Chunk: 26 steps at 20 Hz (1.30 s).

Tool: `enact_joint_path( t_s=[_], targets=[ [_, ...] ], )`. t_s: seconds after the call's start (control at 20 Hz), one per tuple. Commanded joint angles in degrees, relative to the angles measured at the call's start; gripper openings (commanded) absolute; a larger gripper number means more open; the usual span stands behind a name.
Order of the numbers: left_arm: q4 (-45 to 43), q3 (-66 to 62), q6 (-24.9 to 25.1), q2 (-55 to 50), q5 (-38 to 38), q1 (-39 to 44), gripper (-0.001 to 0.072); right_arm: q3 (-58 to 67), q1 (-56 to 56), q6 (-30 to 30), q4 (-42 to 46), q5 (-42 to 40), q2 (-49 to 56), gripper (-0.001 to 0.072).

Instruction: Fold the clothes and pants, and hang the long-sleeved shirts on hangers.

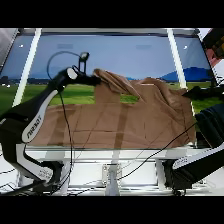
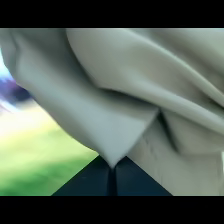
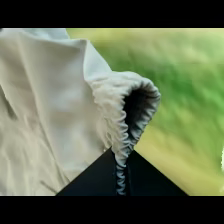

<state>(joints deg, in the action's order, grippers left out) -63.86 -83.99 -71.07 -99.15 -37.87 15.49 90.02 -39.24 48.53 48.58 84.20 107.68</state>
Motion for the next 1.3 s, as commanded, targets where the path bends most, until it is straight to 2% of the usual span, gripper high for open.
enact_joint_path(
  t_s=[0.0,0.2,0.4,0.6,0.9,1.0,1.1,1.15,1.2,1.25],
  targets=[
    [-22.3,-6.3,-2.2,4.6,0.2,-3.3,0.0023,2.3,0.0,2.2,-1.4,-6.0,-2.5,0.0034],
    [-40.3,-7.9,-2.2,9.9,0.2,-6.3,0.0024,2.4,0.0,4.1,-2.1,-11.9,-4.4,0.0034],
    [-50.5,-7.9,-2.0,11.1,-0.4,-7.1,0.0025,2.4,0.0,5.0,-2.1,-12.2,-4.4,0.0034],
    [-51.3,-7.9,-1.3,10.7,-6.7,-7.1,0.0024,2.4,0.0,5.0,-2.0,-12.2,-4.4,0.0034],
    [-50.9,-7.6,-1.3,5.9,-37.2,-7.1,0.0026,2.4,0.0,5.0,-0.7,-12.2,-4.4,0.0034],
    [-48.9,-7.6,-1.3,2.3,-40.6,-7.1,0.0026,2.4,0.0,5.0,-0.1,-12.2,-4.4,0.0034],
    [-43.2,-7.6,-1.0,-0.8,-40.7,-7.0,0.0026,2.4,0.0,5.0,-0.1,-12.2,-4.4,0.0035],
    [-41.4,-7.6,1.8,-2.0,-41.2,-6.7,0.0026,2.4,0.0,5.0,-0.1,-12.2,-4.4,0.0034],
    [-41.0,-7.6,5.2,-2.9,-42.2,-6.4,0.0042,2.4,0.0,5.0,-0.1,-12.2,-4.4,0.0034],
    [-41.1,-7.6,8.0,-3.3,-43.3,-6.1,0.0187,2.4,0.0,5.0,-0.1,-12.2,-4.4,0.0034]
  ],
)
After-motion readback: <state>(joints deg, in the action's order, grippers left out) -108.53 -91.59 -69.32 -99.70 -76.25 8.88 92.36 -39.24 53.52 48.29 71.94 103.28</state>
